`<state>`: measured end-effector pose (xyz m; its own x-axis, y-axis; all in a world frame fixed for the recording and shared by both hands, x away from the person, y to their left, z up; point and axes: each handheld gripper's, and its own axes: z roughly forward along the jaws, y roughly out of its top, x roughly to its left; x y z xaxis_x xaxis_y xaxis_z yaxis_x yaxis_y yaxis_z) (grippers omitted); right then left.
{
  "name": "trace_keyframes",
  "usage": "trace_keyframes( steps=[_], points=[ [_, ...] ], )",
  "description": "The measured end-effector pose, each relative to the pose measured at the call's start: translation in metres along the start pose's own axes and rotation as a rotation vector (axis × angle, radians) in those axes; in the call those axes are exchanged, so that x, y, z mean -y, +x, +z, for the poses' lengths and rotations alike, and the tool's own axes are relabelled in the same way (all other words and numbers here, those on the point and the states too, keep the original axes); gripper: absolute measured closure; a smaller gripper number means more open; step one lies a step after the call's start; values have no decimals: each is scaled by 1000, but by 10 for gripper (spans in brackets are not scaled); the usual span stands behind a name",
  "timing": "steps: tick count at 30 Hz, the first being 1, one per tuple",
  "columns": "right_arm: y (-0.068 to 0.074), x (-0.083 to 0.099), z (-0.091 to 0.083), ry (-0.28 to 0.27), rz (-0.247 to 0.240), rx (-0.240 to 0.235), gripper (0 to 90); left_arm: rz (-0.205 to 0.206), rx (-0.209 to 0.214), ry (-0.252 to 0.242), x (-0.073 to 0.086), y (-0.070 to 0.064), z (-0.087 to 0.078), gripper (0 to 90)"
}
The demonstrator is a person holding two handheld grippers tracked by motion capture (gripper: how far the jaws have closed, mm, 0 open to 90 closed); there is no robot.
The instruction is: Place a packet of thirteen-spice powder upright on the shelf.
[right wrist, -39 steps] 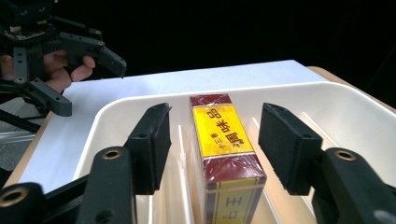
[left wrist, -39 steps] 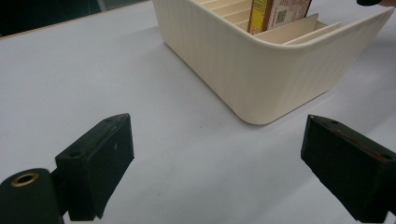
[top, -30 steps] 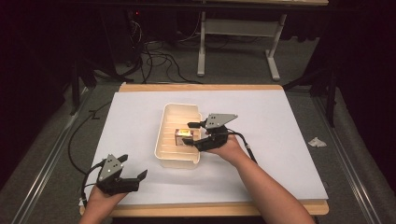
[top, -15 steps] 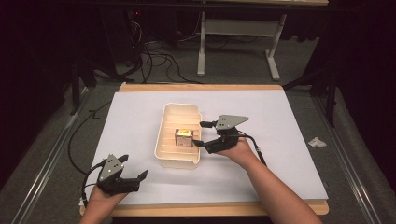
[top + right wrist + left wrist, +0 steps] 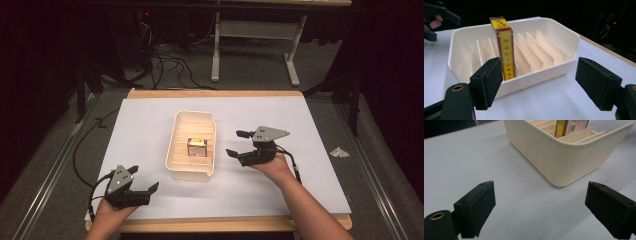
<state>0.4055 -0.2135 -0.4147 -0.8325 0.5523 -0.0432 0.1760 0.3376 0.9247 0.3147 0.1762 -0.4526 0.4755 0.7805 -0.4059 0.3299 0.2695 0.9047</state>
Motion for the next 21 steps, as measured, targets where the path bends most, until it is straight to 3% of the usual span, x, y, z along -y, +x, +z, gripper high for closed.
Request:
trace_keyframes(
  steps=[8,9,11,13,15,21],
  points=[
    [-8,24,-39,10,67,138,187,-1,1,-1,0,0,0,101],
    [-8,24,-39,10,67,138,187,-1,1,-1,0,0,0,101],
    [-8,35,-54,26,92,187,179,0,3,-1,0,-1,0,101],
    [-8,37,-57,25,91,196,176,1,3,-1,0,-1,0,101],
    [-5,44,-75,23,90,251,170,-2,5,-3,-1,-1,0,101],
    [3,57,-102,25,97,319,166,4,7,1,0,-1,0,101]
  ],
)
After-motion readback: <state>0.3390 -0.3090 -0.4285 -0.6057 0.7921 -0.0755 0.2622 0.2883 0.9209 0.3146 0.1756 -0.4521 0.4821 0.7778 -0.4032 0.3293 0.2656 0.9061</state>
